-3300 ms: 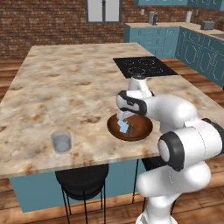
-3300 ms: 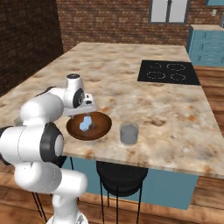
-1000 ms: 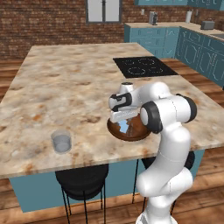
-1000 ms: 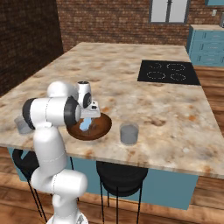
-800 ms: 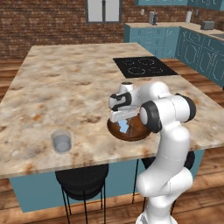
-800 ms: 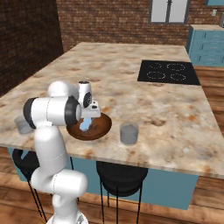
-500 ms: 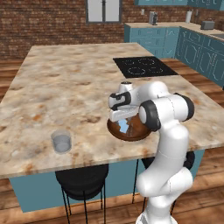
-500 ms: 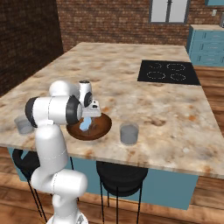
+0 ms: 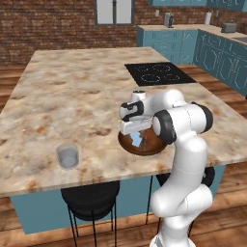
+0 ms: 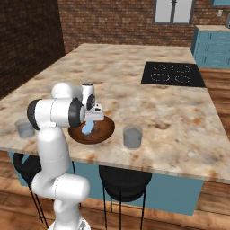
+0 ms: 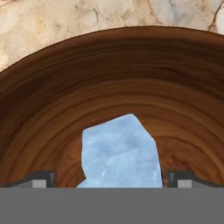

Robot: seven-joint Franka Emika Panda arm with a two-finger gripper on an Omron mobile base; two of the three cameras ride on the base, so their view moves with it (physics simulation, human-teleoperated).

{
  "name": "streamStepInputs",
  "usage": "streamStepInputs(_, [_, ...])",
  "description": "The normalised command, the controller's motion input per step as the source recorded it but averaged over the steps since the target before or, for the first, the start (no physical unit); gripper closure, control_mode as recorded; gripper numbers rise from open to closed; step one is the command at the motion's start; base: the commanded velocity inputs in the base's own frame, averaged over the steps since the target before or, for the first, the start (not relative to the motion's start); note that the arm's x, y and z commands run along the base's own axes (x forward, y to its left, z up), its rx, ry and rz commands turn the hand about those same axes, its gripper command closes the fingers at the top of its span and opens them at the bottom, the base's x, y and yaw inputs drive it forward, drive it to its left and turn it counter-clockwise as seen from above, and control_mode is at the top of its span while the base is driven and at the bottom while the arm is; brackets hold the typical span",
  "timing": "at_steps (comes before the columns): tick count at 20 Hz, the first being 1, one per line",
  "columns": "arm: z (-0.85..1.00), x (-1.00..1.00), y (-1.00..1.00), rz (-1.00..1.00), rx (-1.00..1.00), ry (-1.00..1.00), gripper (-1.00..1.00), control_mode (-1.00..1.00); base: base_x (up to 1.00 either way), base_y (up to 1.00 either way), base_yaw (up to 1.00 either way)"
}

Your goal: There are four ice cubes in the ice bowl. Place two ice cubes in each glass of water.

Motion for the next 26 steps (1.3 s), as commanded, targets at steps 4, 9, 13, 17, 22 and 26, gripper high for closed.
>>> streamStepInputs(4, [-0.01, 0.00, 0.00, 0.00, 0.00, 0.01, -1.00, -1.00, 0.00, 0.00, 0.00])
streamStepInputs(9, [-0.03, -0.03, 0.03, 0.00, 0.00, 0.03, 1.00, -1.00, 0.00, 0.00, 0.00])
streamStepInputs(13, [-0.01, -0.01, 0.03, -0.01, 0.00, 0.02, 1.00, -1.00, 0.00, 0.00, 0.00])
streamStepInputs(17, [0.16, 0.00, 0.01, -0.01, 0.00, 0.01, 1.00, -1.00, 0.00, 0.00, 0.00])
streamStepInputs(22, [0.75, -0.03, -0.07, -0.05, 0.00, 0.00, 1.00, -1.00, 0.00, 0.00, 0.00])
streamStepInputs(26, [0.75, -0.28, -0.55, -0.12, 0.00, 0.01, 1.00, -1.00, 0.00, 0.00, 0.00])
